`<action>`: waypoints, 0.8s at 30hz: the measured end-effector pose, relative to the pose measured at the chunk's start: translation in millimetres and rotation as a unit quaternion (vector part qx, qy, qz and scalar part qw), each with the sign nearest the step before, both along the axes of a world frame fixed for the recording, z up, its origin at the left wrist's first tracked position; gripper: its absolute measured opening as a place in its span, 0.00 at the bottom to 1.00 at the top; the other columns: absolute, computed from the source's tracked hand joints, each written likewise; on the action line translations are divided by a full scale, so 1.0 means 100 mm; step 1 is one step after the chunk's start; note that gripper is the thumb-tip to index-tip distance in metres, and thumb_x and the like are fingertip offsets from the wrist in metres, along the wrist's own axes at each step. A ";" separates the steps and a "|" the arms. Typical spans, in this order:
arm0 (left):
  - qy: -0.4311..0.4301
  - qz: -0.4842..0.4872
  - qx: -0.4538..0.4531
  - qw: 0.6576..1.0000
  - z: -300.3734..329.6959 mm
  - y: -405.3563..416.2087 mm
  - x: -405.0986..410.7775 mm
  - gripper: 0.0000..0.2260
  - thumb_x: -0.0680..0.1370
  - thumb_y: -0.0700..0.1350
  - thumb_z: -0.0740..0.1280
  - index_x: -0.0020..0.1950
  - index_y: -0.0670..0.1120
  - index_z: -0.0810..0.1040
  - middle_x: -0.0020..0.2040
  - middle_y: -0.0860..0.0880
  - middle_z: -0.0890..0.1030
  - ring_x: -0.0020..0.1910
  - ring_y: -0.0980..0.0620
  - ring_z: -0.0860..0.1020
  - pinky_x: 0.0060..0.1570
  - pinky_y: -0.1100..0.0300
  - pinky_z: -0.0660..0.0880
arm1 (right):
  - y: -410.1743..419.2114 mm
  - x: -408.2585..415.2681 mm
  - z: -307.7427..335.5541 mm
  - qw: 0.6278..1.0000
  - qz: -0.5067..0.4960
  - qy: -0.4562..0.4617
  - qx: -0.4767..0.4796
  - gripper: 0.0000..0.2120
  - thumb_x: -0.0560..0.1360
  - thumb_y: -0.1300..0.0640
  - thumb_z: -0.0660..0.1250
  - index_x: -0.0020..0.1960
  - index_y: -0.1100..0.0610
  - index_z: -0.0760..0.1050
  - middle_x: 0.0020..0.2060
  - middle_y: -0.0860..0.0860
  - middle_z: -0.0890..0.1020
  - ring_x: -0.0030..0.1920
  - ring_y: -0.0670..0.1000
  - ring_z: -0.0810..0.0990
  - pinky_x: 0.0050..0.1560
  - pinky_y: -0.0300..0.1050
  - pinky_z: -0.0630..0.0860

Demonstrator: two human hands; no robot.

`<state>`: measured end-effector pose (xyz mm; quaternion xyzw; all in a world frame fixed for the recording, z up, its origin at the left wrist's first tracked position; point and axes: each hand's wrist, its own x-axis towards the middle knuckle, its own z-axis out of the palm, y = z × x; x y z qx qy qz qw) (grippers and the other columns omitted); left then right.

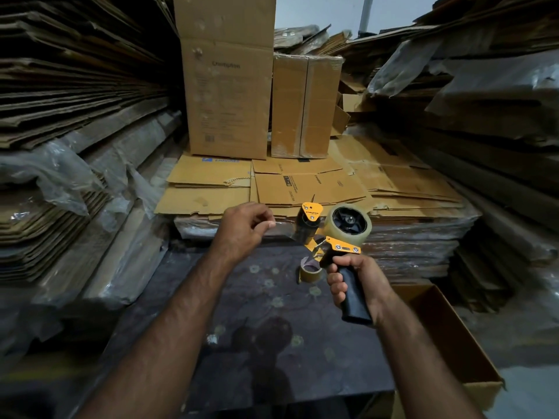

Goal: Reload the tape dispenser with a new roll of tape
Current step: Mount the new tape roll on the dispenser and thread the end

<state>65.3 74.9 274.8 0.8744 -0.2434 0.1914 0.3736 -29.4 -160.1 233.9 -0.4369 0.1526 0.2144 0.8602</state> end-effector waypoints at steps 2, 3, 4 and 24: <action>-0.013 -0.007 0.000 1.000 0.11 0.04 0.06 0.02 0.76 0.41 0.74 0.46 0.47 0.83 0.45 0.52 0.83 0.44 0.56 0.80 0.47 0.63 0.78 | 0.02 -0.05 0.02 1.000 0.024 0.003 -0.001 0.10 0.73 0.56 0.61 0.34 0.57 0.74 0.25 0.49 0.71 0.20 0.46 0.68 0.20 0.37 0.67; -0.020 -0.013 0.003 1.000 0.17 0.04 0.09 0.02 0.76 0.41 0.74 0.46 0.47 0.83 0.45 0.52 0.82 0.44 0.56 0.80 0.47 0.63 0.78 | 0.03 -0.07 0.03 0.999 0.035 0.003 0.004 0.09 0.73 0.56 0.61 0.35 0.57 0.74 0.25 0.49 0.71 0.20 0.46 0.69 0.20 0.37 0.67; -0.028 -0.019 0.005 0.999 0.23 0.04 0.11 0.02 0.76 0.41 0.74 0.46 0.46 0.83 0.45 0.52 0.82 0.44 0.55 0.80 0.47 0.62 0.79 | 0.05 -0.08 0.04 0.999 0.044 0.001 0.014 0.09 0.72 0.56 0.61 0.35 0.57 0.73 0.25 0.49 0.71 0.20 0.46 0.69 0.20 0.38 0.68; 0.171 -0.149 -0.190 0.955 0.28 -0.18 0.10 0.04 0.75 0.36 0.74 0.46 0.43 0.82 0.43 0.44 0.85 0.45 0.44 0.86 0.47 0.47 0.85 | 0.07 -0.31 0.16 0.998 0.057 -0.005 0.023 0.06 0.70 0.57 0.64 0.36 0.58 0.72 0.25 0.51 0.71 0.19 0.47 0.69 0.20 0.38 0.68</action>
